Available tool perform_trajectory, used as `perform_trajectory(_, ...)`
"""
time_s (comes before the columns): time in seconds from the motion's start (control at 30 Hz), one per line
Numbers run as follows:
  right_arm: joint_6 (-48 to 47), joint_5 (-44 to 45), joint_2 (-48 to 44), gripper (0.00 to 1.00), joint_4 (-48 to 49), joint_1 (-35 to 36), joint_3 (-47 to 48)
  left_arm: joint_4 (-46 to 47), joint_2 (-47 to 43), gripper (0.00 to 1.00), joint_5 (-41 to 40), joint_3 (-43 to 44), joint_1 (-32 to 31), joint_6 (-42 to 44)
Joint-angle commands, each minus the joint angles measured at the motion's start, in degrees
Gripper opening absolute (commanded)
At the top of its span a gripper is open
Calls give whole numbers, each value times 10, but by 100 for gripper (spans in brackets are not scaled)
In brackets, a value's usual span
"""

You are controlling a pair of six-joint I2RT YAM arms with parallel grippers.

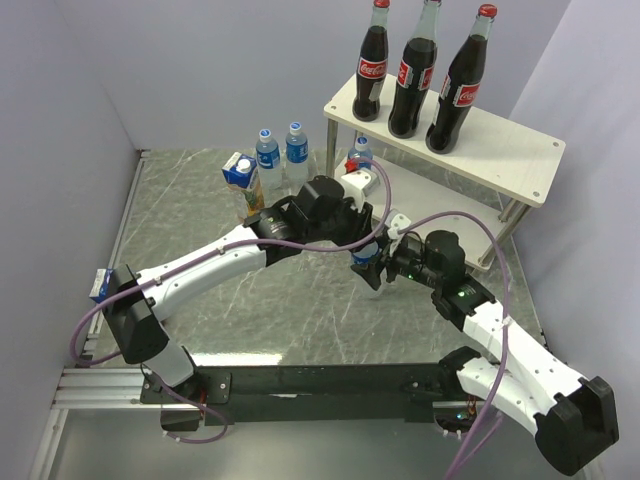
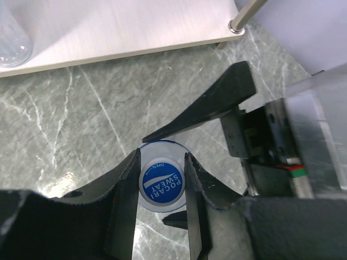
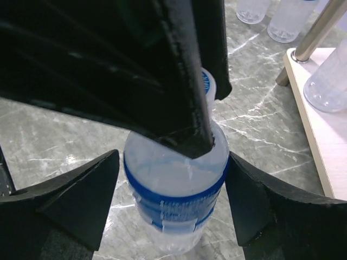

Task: Place and organize the beverage onto the shelf
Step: Pick up the drink from the center of the board.

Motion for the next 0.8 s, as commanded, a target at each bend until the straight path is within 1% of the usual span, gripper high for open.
perform_trajectory(0.0,1,20,1,83,24,4,14,99,-18,0,23,61,-4,-21)
perform_trajectory(0.03,1,24,0,82,22,4,16,100,-18,0,24,62,-4,-22)
perform_trajectory(0.13,3,18,0,71,18,4,20,108,-21,0,29,56,-4,-28)
perform_trajectory(0.17,5,16,1,59,18,4,21,113,-22,0,32,55,-4,-31)
perform_trajectory(0.23,6,12,1,43,14,4,26,117,-23,0,40,54,-5,-36)
perform_trajectory(0.27,6,8,2,30,11,4,26,119,-23,0,42,53,-5,-37)
perform_trajectory(0.33,6,1,2,20,6,3,30,126,-25,1,49,48,-5,-44)
perform_trajectory(0.37,7,-6,1,13,5,3,31,128,-28,6,50,46,-4,-48)
perform_trajectory(0.4,8,-10,-3,9,4,1,30,135,-31,23,48,39,-4,-50)
perform_trajectory(0.43,9,-13,-6,6,4,-1,29,141,-36,33,43,32,-4,-54)
perform_trajectory(0.5,16,-27,-10,3,5,-9,30,163,-58,49,37,-1,-4,-56)
perform_trajectory(0.53,17,-32,-14,2,4,-11,29,187,-69,64,23,-14,-5,-57)
perform_trajectory(0.6,25,-46,-18,1,3,-18,30,201,-99,75,8,-45,-5,-52)
perform_trajectory(0.63,28,-51,-21,1,5,-22,29,224,-108,82,3,-54,-3,-46)
perform_trajectory(0.7,34,-59,-22,0,4,-28,31,232,-139,88,-26,-78,-4,-33)
perform_trajectory(0.73,38,-66,-23,0,2,-33,32,237,-151,96,-34,-89,-3,-26)
perform_trajectory(0.77,43,-70,-23,0,0,-36,33,247,-172,99,-37,-99,-3,-18)
